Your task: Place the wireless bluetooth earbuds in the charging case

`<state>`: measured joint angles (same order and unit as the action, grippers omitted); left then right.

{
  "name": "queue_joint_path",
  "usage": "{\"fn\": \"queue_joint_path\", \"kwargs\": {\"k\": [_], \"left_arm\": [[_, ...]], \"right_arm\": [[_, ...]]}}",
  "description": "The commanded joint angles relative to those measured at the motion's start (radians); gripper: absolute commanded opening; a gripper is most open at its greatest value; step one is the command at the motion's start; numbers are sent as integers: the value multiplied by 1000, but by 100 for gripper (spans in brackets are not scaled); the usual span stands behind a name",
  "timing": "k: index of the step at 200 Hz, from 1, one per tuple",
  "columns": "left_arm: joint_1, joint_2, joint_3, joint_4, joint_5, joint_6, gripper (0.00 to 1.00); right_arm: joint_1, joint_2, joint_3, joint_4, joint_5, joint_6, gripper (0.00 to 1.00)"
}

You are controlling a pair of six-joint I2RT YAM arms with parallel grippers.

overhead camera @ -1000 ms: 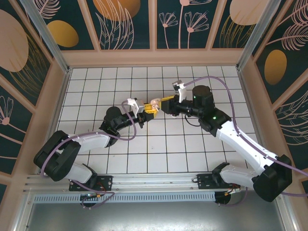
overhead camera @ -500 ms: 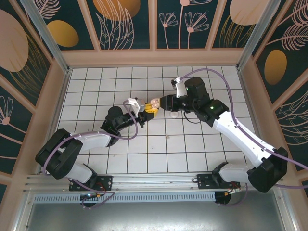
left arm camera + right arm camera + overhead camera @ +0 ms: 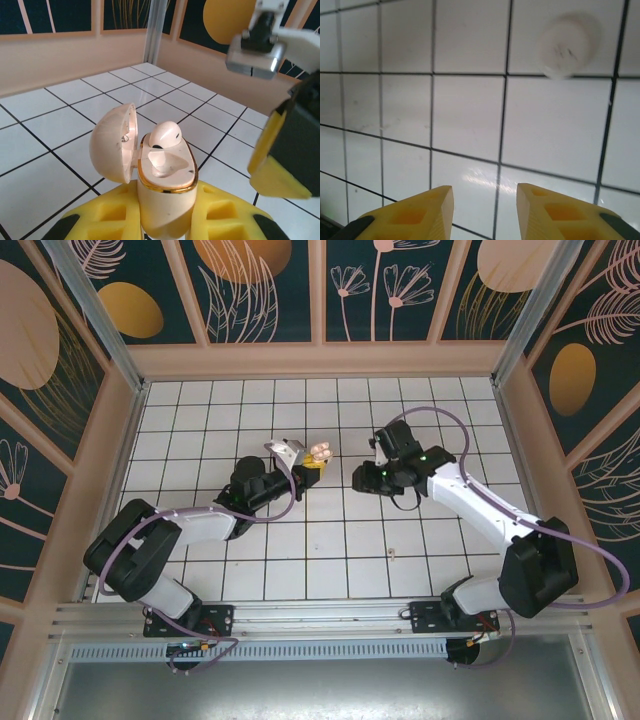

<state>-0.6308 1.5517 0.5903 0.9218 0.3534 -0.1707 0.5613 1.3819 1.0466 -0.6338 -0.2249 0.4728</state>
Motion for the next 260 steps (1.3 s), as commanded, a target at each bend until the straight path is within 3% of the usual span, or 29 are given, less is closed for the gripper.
{"fn": "queue_joint_path", "kwargs": {"k": [1,35,85,170,260], "left_arm": [[-4,-4,0,9,-13,-24,4],[-5,-19,-28,6,-8,-33,4],[-4,-42,-46,5,11,-20,4],[-5,-92,-82,5,16,11,4],[-5,-106,-98,14,34,29,4]], "right_arm": [[0,-11,-75,-162,21,64,39],[11,-56,-237,-211,10,159,39],[12,-71,-326,-199,14,212,40],[17,61,-290,-194,82,179,35],[21,98,-307,-156,67,172,27]]}}
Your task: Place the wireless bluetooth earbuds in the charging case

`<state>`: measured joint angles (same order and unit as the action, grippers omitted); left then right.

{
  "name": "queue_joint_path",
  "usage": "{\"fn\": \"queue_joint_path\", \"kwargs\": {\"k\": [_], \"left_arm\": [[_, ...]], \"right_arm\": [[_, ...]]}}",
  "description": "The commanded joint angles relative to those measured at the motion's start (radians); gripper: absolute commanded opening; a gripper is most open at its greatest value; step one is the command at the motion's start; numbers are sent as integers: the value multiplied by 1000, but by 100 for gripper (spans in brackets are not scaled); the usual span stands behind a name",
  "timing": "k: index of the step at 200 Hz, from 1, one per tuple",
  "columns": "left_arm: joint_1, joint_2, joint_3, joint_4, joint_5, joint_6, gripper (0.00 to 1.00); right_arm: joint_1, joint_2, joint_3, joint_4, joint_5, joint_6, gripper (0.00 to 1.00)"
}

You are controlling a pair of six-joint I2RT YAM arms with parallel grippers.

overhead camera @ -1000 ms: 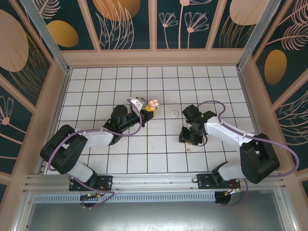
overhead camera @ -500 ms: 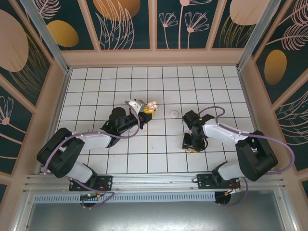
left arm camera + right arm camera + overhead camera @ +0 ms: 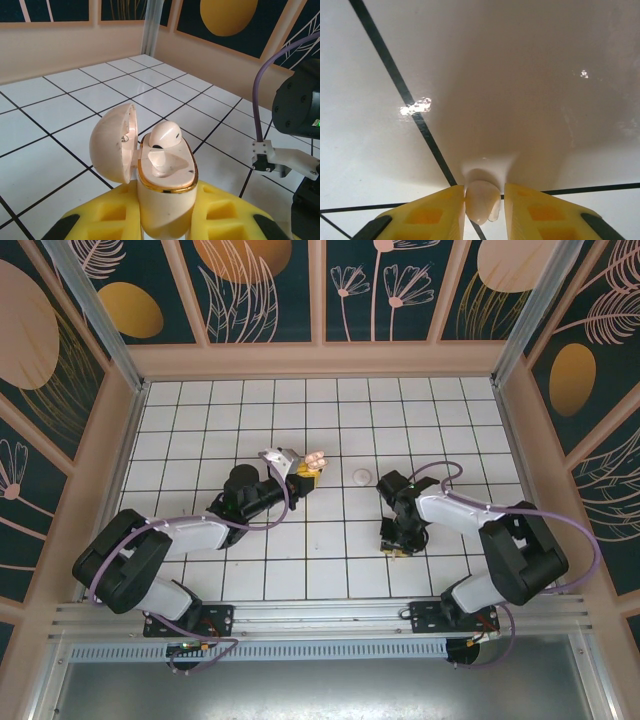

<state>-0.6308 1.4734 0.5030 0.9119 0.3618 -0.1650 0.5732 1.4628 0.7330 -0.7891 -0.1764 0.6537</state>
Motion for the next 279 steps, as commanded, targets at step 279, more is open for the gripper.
{"fn": "queue_joint_path", "kwargs": {"k": [279], "left_arm": [[-8,-41,-171,307,144,33,2]], "right_arm": [[10,-390,-19,495,21,-115,20]]}}
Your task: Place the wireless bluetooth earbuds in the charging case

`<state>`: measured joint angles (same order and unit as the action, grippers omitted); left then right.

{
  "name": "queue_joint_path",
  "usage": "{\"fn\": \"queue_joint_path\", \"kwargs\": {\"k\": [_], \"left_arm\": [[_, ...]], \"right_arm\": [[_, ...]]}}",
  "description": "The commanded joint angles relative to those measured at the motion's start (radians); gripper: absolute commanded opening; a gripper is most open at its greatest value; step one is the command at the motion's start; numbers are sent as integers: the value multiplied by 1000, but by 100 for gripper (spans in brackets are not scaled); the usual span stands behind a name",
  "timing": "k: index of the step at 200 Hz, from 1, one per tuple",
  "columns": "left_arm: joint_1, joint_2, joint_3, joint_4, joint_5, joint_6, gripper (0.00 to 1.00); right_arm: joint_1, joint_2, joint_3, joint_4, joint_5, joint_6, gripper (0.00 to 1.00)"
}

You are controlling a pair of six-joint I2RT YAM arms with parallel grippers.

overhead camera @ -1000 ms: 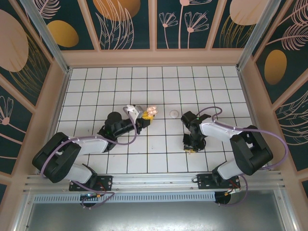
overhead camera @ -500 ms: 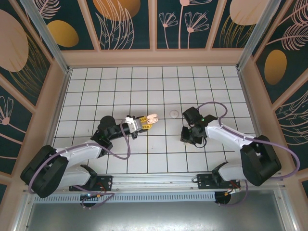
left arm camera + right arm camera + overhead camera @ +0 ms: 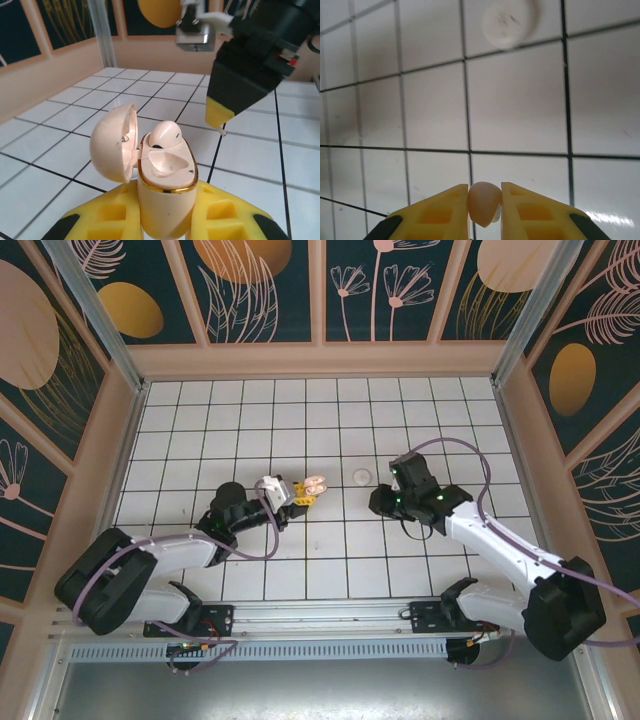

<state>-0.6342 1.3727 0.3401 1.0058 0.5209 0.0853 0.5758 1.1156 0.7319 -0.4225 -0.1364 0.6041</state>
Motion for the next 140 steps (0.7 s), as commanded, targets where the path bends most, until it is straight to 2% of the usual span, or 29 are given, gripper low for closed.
{"fn": "queue_joint_path", "kwargs": {"k": [1,46,86,140], "left_arm": [[-4,63,-8,216,-15,-222,1],[-5,183,34,331,83,-324,2],[-4,230,101,304,168,-326,2],[-4,234,118,301,177,-334,1]], "right_arm": [[7,-45,-18,133,-21,-68,20],[14,-91,-4,284,-100,-208,20],[65,-98,54,370,-137,-314,20],[157,-58,117,431,-151,-386,20]]}}
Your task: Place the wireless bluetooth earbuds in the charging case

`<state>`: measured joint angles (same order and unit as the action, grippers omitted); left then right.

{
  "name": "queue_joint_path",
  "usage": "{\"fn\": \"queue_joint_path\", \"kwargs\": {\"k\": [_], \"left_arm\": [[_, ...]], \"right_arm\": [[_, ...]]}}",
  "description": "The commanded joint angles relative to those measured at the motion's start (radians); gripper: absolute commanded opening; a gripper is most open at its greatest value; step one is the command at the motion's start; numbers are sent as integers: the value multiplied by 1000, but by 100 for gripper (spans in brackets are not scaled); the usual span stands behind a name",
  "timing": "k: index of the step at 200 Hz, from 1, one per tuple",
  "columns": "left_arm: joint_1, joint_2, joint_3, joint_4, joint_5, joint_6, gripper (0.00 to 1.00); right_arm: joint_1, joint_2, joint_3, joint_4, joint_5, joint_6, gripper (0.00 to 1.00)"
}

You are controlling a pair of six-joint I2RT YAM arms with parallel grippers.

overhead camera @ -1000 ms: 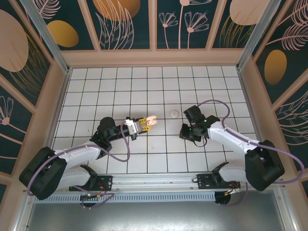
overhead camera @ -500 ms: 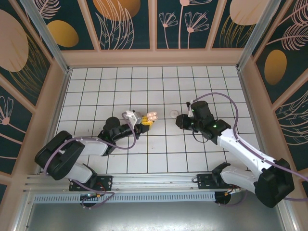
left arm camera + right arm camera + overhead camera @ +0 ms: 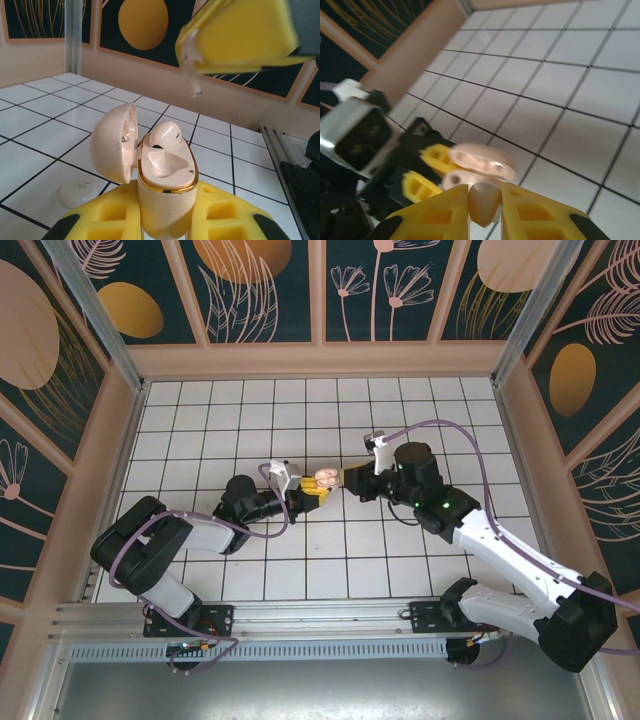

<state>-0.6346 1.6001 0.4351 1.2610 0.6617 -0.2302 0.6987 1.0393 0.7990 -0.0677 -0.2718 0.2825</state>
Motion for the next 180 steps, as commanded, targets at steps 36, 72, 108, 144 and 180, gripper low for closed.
{"fn": "queue_joint_path", "kwargs": {"k": [36,72,108,144,180], "left_arm": [[-4,-1,27,43,37,-25,1],[-4,-9,32,44,35,-37,1],[-4,-11,33,67,23,-68,1],[-4,-9,36,83,19,-84,1],[-4,-7,41,93,23,-94,1]], "right_arm": [[59,67,73,95,-17,-75,20],[66,104,82,111,-27,-83,20],[68,126,84,120,-39,-90,20],[71,143,84,129,-44,-83,20],[76,158,80,139,-44,-83,20]]}}
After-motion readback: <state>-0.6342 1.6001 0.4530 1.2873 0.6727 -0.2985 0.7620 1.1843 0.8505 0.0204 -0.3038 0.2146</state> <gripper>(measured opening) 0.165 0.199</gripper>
